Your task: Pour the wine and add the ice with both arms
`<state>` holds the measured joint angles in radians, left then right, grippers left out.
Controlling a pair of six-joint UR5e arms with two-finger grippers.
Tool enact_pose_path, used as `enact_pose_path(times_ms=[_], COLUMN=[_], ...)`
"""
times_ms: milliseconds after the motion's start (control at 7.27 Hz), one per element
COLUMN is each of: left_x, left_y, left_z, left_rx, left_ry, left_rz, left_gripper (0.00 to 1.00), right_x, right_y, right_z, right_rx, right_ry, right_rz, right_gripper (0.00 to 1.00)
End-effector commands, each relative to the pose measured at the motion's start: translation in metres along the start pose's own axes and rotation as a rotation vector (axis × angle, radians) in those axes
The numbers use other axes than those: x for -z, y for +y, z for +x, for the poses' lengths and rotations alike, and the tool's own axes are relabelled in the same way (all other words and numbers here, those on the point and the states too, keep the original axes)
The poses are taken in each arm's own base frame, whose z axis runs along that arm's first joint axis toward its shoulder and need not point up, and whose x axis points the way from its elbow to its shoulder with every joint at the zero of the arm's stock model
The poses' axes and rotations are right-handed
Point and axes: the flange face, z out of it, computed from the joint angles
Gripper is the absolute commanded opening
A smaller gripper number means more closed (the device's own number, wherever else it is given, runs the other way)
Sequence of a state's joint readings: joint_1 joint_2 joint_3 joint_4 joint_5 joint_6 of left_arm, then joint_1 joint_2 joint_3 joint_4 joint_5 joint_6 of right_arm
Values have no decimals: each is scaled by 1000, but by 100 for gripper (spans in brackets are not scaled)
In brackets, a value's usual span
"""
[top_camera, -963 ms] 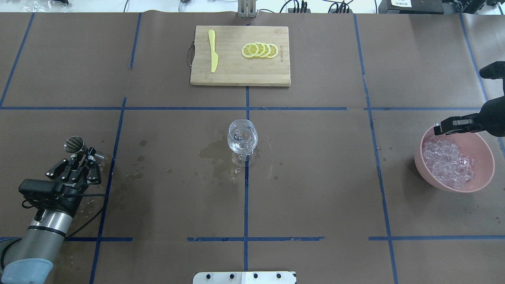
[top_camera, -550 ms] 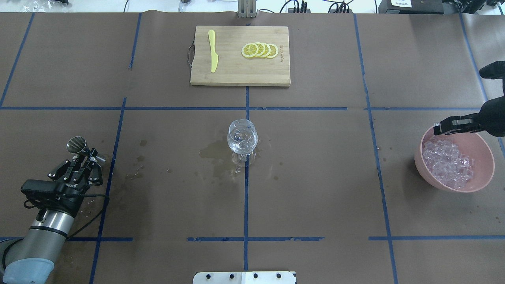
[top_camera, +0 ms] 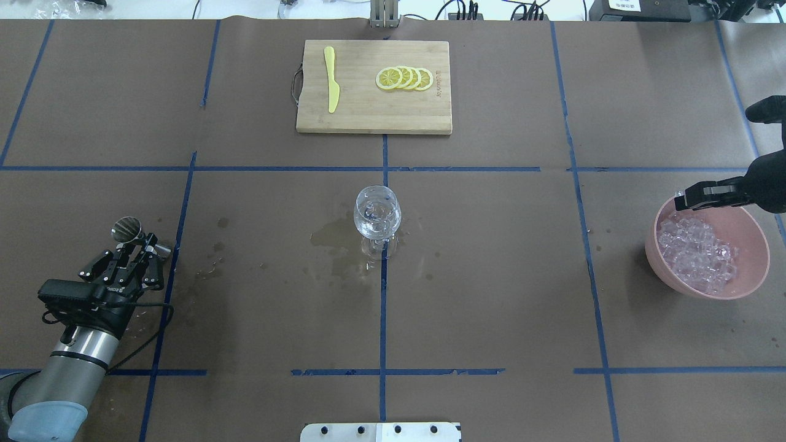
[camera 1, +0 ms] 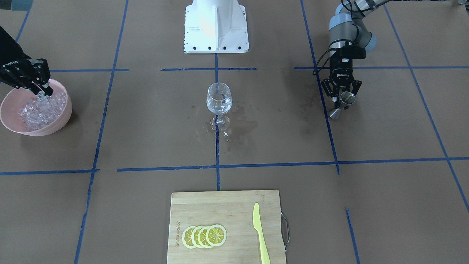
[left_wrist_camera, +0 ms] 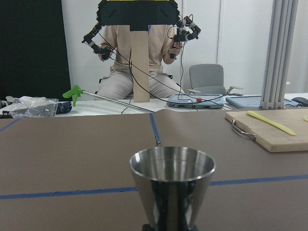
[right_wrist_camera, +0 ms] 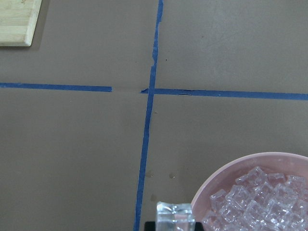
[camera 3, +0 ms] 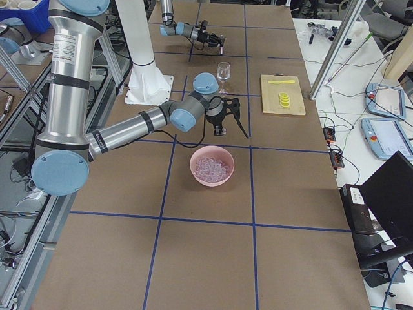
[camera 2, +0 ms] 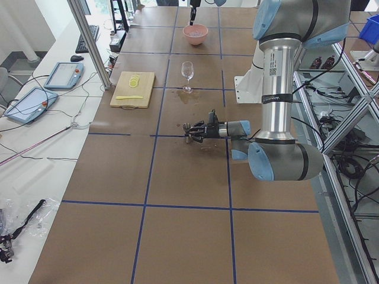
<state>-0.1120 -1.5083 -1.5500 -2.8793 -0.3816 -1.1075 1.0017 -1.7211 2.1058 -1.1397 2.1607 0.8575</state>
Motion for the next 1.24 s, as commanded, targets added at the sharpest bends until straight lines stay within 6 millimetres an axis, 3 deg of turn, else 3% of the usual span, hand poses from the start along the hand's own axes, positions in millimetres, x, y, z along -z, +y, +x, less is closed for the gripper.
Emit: enact_pose_path(times_ms=[0,138,413,825,1100], left_x=[0,0,-1,0,2], left_y=[1,1,2,0,-2], left_z=[2,2,3,9,7], left_rx=[2,2,2,20,11], left_ry=[6,7,16,69,87], left_rz=[-10,-12,-30,-121,-157], left_gripper=[51,62,99,99,99], right_x=[0,-1,0,5,22], right_y=[0,0,0,-6,-18], right_z=[1,1,0,-13,-51], right_rx=[-1,-1,-1,-21,-79], right_ry=[1,2,1,-26,-110], right_rz=[0,-1,0,13,22], right_gripper=[0,0,0,0,0])
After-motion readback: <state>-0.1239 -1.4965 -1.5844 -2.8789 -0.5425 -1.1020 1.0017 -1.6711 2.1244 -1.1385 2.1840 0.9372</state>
